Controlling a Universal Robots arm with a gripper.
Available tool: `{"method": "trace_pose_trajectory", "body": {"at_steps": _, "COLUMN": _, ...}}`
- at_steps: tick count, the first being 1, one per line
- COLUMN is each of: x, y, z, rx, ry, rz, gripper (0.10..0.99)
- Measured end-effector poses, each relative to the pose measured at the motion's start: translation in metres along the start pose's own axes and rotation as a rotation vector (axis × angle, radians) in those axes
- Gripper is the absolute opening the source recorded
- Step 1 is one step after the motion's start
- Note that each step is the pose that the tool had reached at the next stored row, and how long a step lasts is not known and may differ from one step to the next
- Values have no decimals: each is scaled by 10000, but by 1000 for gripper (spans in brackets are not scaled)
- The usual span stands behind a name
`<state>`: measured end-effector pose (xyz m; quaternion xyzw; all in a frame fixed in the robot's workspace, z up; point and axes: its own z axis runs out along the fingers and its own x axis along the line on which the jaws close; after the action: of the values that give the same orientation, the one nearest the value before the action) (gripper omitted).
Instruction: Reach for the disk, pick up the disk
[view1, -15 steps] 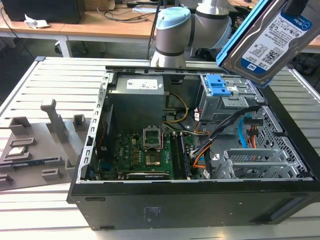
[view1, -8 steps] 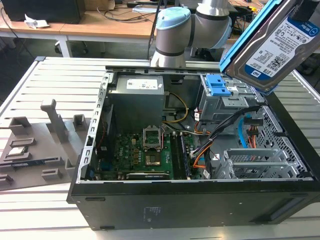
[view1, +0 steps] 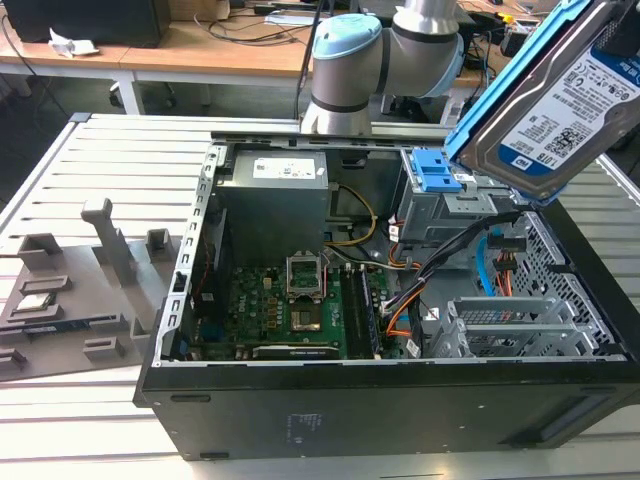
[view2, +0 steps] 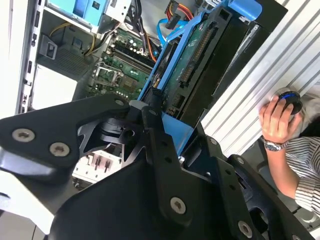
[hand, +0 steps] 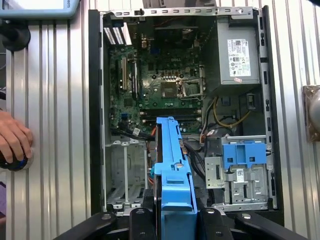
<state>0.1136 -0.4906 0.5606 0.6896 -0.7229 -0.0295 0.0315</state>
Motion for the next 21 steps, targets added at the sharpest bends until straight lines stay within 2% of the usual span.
{"method": "trace_pose_trajectory", "body": {"at_steps": 2, "x": 57, "y": -3, "z": 0, "rx": -1, "ry": 0, "rz": 1, "gripper": 369}}
{"method": "trace_pose_trajectory", "body": {"at_steps": 11, "x": 214, "y": -10, "z": 1, "rx": 0, "ry": -1, "rz": 2, "gripper": 369}}
{"method": "trace_pose_trajectory", "body": {"at_steps": 14, "x": 299, "y": -15, "z": 1, "rx": 0, "ry": -1, "rz": 2, "gripper": 369}}
{"method": "trace_pose_trajectory", "body": {"at_steps": 21, "x": 421, "y": -20, "z": 1, "rx": 0, "ry": -1, "rz": 3, "gripper": 369}}
